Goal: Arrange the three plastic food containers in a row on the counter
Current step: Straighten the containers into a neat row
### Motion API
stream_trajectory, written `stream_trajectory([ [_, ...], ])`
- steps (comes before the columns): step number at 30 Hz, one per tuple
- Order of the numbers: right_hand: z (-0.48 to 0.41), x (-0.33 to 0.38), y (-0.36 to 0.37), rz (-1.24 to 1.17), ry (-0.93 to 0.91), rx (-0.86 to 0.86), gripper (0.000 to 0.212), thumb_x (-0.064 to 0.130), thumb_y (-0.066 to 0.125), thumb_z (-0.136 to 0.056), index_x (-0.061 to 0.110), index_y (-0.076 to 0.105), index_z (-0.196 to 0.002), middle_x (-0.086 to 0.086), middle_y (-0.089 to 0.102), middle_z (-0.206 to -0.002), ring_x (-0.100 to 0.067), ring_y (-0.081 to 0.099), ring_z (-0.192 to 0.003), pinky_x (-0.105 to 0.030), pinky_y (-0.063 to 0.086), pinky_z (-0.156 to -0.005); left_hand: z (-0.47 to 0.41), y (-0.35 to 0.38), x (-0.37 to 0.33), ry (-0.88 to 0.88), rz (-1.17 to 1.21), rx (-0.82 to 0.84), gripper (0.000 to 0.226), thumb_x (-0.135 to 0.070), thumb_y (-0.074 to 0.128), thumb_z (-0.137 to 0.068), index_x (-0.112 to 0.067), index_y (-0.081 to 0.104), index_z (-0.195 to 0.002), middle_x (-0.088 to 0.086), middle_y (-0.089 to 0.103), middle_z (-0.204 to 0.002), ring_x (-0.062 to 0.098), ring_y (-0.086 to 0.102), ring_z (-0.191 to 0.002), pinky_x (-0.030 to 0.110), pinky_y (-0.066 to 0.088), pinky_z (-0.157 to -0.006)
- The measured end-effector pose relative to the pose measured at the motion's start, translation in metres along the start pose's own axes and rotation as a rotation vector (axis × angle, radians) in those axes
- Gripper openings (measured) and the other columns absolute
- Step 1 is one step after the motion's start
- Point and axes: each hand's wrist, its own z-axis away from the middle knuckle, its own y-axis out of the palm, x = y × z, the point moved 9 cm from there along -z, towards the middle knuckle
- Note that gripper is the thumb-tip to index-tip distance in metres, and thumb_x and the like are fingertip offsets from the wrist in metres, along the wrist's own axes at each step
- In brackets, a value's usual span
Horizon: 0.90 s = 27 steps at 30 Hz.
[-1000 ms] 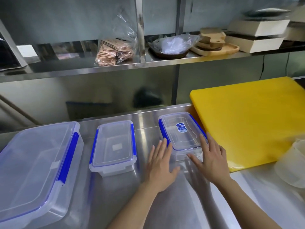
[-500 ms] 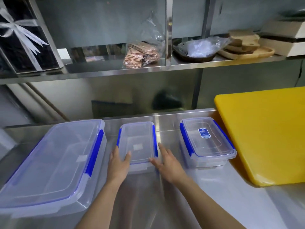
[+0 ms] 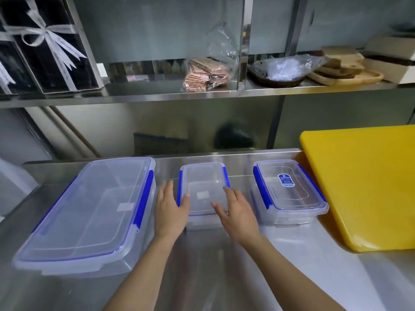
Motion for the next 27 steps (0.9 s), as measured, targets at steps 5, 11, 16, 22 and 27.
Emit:
stream_trajectory([
  [5, 0.014, 0.08, 0.042, -0.173, -0.048, 0.149, 0.05, 0.038, 0.048, -0.092, 0.014, 0.038, -0.134, -0.009, 0.05, -0.134, -0.024, 0.052, -0.116, -0.041, 0.046, -0.098, -0.002, -0.113, 0.013, 0.072, -0.089, -0.247, 0.043, -0.024, 0.055, -0.091, -0.009, 0.049, -0.131, 0.014, 0.052, -0.136, 0.032, 0.046, -0.125, 0.044, 0.039, -0.103],
  [11, 0.046, 0.161, 0.124, -0.299, 0.012, 0.418, 0.064, 0.043, 0.049, -0.09, 0.011, 0.027, -0.141, -0.011, 0.037, -0.147, -0.026, 0.036, -0.133, -0.036, 0.03, -0.109, -0.02, -0.209, 0.122, -0.09, -0.408, -0.243, 0.055, -0.035, 0.051, -0.091, -0.012, 0.038, -0.14, 0.013, 0.041, -0.147, 0.033, 0.032, -0.136, 0.046, 0.023, -0.113],
  [16, 0.05, 0.164, 0.135, -0.42, -0.002, 0.462, 0.056, 0.039, 0.056, -0.088, 0.019, 0.034, -0.135, -0.005, 0.049, -0.139, -0.022, 0.049, -0.124, -0.041, 0.037, -0.108, -0.013, -0.18, 0.157, -0.19, -0.576, -0.017, 0.067, -0.059, 0.035, -0.09, -0.027, 0.02, -0.147, 0.002, 0.019, -0.158, 0.025, 0.011, -0.146, 0.046, 0.005, -0.118],
  [22, 0.047, 0.158, 0.142, -0.41, 0.022, 0.451, 0.063, 0.041, 0.053, -0.088, 0.02, 0.023, -0.139, -0.003, 0.044, -0.142, -0.022, 0.046, -0.127, -0.042, 0.038, -0.108, -0.006, -0.171, 0.149, -0.166, -0.599, -0.024, 0.067, -0.064, 0.024, -0.089, -0.03, 0.02, -0.146, 0.0, 0.017, -0.159, 0.022, 0.01, -0.146, 0.043, 0.006, -0.119],
  [27, 0.051, 0.164, 0.145, -0.434, 0.059, 0.482, 0.061, 0.039, 0.049, -0.09, 0.022, 0.018, -0.14, 0.003, 0.045, -0.137, -0.018, 0.047, -0.124, -0.034, 0.042, -0.102, 0.0, -0.173, 0.151, -0.173, -0.598, -0.034, 0.065, -0.061, 0.02, -0.091, -0.029, 0.017, -0.147, 0.002, 0.015, -0.159, 0.024, 0.006, -0.147, 0.044, 0.003, -0.119],
])
